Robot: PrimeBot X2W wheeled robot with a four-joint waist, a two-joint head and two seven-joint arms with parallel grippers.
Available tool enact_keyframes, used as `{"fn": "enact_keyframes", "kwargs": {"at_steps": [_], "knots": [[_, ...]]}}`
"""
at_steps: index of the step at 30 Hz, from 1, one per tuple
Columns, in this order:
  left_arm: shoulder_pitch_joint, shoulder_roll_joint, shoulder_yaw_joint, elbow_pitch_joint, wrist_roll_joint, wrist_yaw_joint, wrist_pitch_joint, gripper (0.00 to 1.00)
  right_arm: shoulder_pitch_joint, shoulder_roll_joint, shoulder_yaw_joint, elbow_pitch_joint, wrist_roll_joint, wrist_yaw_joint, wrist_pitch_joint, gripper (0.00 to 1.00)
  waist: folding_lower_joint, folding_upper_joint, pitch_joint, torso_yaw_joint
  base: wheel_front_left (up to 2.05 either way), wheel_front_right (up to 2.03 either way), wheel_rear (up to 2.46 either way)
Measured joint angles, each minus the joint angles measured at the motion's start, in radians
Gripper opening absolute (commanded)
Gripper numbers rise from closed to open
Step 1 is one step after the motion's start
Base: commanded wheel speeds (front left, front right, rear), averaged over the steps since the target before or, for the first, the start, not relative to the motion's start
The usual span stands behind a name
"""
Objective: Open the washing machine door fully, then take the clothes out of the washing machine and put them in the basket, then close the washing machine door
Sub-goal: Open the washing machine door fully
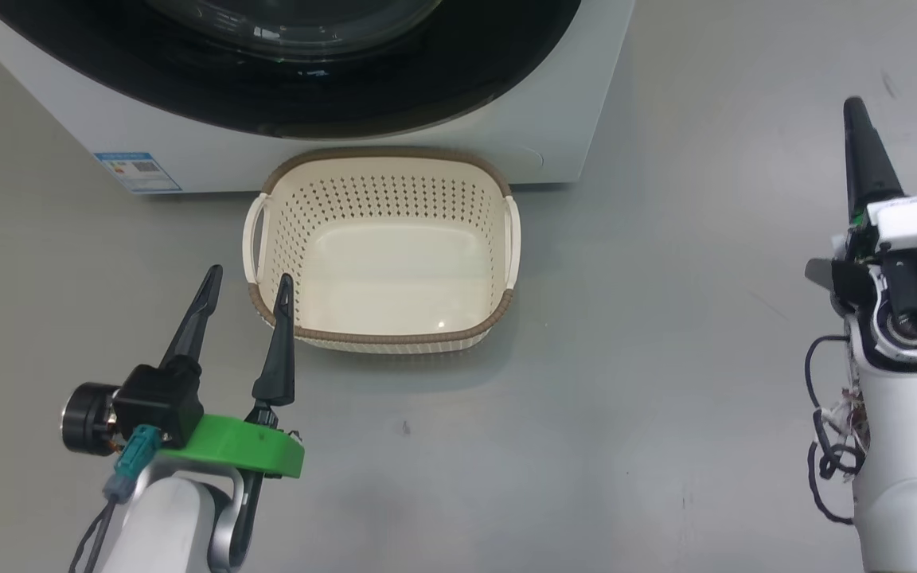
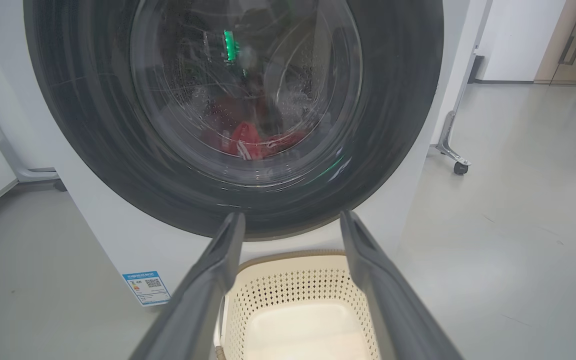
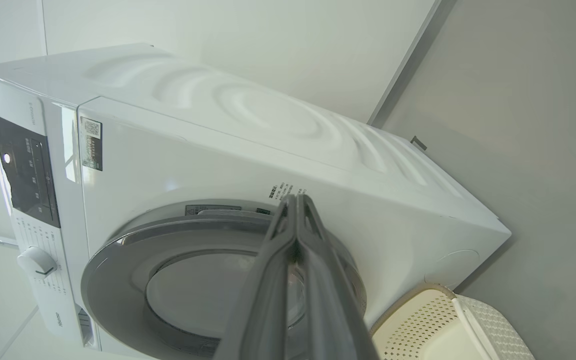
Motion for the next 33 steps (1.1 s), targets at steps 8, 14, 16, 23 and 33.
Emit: {"fn": "enact_keyframes", "kwargs": {"at_steps": [8, 14, 16, 23, 33], "knots": [[-0.065, -0.007, -0.026, -0.015, 0.007, -0.014, 0.0, 1.0, -0.185, -0.049, -0.004, 0.01, 0.08, -0.02, 0.143, 0.0, 0.0, 0.0, 0.098, 0.029, 0.0, 0.0, 0.0], [-0.101, -0.011, -0.051, -0.021, 0.015, -0.033, 0.0, 1.0, -0.324, -0.087, 0.004, 0.029, 0.117, -0.057, 0.236, 0.0, 0.0, 0.0, 0.161, 0.06, 0.0, 0.0, 0.0], [-0.112, -0.013, -0.06, -0.022, 0.015, -0.036, 0.0, 1.0, -0.369, -0.103, 0.01, 0.035, 0.12, -0.075, 0.263, 0.0, 0.0001, 0.0, 0.18, 0.072, 0.0, 0.0, 0.0], [-0.151, -0.018, -0.076, -0.025, 0.015, -0.041, 0.0, 1.0, -0.512, -0.143, 0.063, 0.061, 0.122, -0.116, 0.351, 0.0, 0.0001, 0.0, 0.241, 0.115, 0.0, 0.0, 0.0], [-0.188, -0.025, -0.089, -0.021, 0.014, -0.044, 0.0, 1.0, -0.673, -0.174, 0.101, 0.129, 0.098, -0.164, 0.41, 0.0, 0.0001, 0.0, 0.298, 0.18, 0.0, 0.0, 0.0]]}}
